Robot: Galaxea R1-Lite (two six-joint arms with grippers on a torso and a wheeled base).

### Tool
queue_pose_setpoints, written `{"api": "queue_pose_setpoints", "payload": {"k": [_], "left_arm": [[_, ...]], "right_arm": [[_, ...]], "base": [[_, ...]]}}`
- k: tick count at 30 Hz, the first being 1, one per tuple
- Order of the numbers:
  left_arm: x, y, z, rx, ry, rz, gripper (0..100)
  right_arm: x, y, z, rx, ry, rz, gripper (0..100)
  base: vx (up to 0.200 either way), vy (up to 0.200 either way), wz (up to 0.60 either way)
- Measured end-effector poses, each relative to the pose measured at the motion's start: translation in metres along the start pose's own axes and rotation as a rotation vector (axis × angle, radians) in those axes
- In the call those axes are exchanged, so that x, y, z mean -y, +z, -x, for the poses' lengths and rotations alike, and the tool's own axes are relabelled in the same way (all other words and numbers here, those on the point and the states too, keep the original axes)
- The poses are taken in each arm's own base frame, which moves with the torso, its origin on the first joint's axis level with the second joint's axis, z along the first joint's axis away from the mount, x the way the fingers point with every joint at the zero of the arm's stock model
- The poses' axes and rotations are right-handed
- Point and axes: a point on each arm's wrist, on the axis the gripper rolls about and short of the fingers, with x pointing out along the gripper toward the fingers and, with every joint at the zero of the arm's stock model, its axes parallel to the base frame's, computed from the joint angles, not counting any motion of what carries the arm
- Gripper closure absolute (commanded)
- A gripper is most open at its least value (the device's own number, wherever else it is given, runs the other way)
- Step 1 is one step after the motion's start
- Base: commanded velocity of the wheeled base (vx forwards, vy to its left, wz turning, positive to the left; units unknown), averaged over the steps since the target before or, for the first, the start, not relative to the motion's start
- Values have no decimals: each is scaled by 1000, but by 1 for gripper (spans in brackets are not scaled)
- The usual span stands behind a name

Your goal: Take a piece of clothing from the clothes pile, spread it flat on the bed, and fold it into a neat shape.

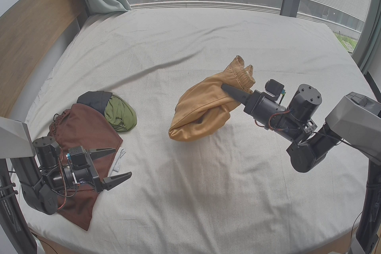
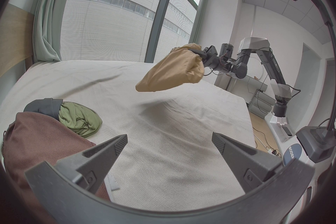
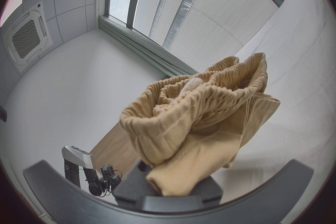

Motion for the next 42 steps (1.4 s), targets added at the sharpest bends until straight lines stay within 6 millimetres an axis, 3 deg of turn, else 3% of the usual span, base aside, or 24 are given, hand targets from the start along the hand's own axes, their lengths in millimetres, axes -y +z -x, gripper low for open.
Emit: {"api": "queue_pose_setpoints", "payload": {"k": [12, 20, 24, 32, 42], "left_arm": [[1, -1, -1, -4, -4, 4, 0], [2, -3, -1, -10, -7, 11, 0], [2, -3, -1, -10, -7, 11, 0], [2, -4, -1, -12, -8, 14, 0], [2, -5, -2, -14, -10, 16, 0]], "right_arm": [[43, 22, -31, 72, 4, -21, 100], [84, 0, -35, 58, -38, -57, 100], [95, -8, -35, 45, -57, -70, 100], [101, -8, -37, 45, -64, -78, 100], [94, 18, -54, 87, -23, -76, 100]], "base": [[0, 0, 0], [0, 0, 0], [0, 0, 0], [0, 0, 0], [0, 0, 0]]}}
